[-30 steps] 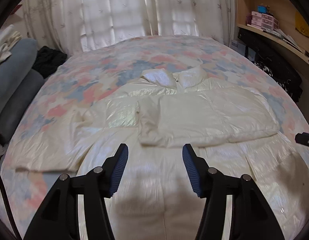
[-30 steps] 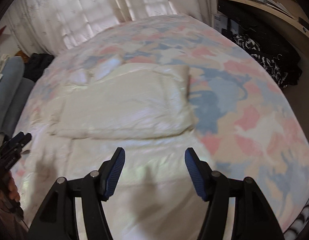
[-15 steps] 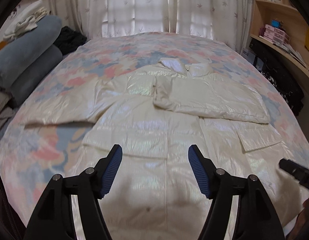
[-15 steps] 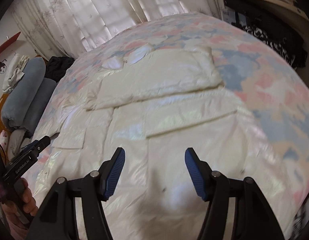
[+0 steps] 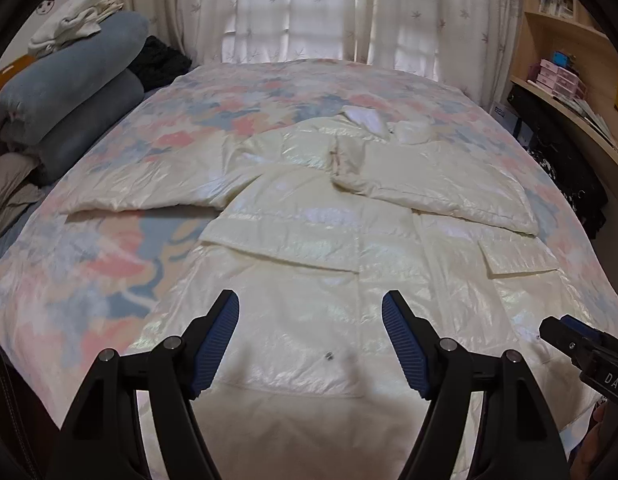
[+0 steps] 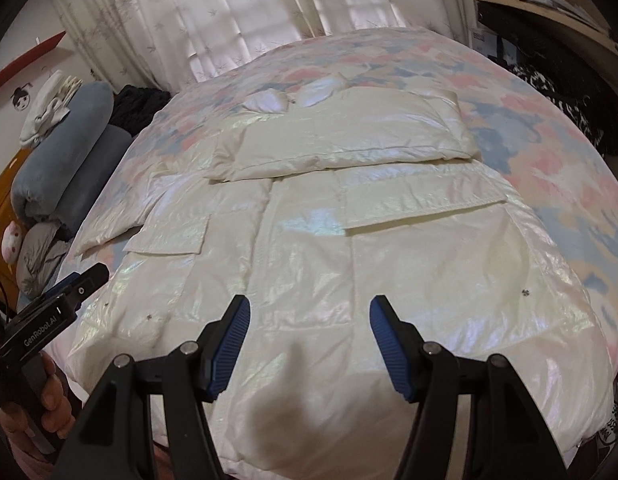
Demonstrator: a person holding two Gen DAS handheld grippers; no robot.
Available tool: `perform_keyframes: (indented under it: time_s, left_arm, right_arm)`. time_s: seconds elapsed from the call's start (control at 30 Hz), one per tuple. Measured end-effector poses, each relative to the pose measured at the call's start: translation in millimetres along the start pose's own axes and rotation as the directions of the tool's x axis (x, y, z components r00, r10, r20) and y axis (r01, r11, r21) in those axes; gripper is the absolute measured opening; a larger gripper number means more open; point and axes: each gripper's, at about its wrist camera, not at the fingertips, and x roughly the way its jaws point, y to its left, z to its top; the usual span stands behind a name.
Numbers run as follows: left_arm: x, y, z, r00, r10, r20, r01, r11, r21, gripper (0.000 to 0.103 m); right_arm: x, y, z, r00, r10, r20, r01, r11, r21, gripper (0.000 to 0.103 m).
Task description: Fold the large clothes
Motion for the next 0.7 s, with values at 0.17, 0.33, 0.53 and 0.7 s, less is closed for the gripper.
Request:
perform_keyframes:
  time_s: [0.17, 0.33, 0.53, 0.7]
  left_arm:
    - [-2.5, 20.7, -3.9, 1.0, 0.014, -0.01, -0.014, 0.999, -0.03, 0.072]
    - [1.2, 44.1, -4.3, 0.999, 0.023, -0.026, -0.025, 0.997, -0.069, 0.073]
    - [10.9, 72.5, 1.6, 0.999, 0.039, -0.037, -0.043, 0.992, -0.115, 0.073]
    - [20.9, 102.9, 13.8, 0.997, 0.066, -0.037, -0.071, 0.986, -0.153, 0.073]
  right_arm:
    - [2.5, 20.2, -2.5, 1.0, -0.002, -0.006, 0.002, 0.999, -0.049, 0.062]
    - [10.3, 42.9, -0.3, 1.0, 0.013, -0.012, -0.014, 0.996, -0.085, 0.062]
    - [23.4, 74.9, 4.1, 1.0, 0.013, -0.02, -0.016, 0.987, -0.157, 0.062]
    - [35.6, 98.0, 16.3, 0.999, 0.026, -0.018, -0.029, 0.981, -0.19, 0.062]
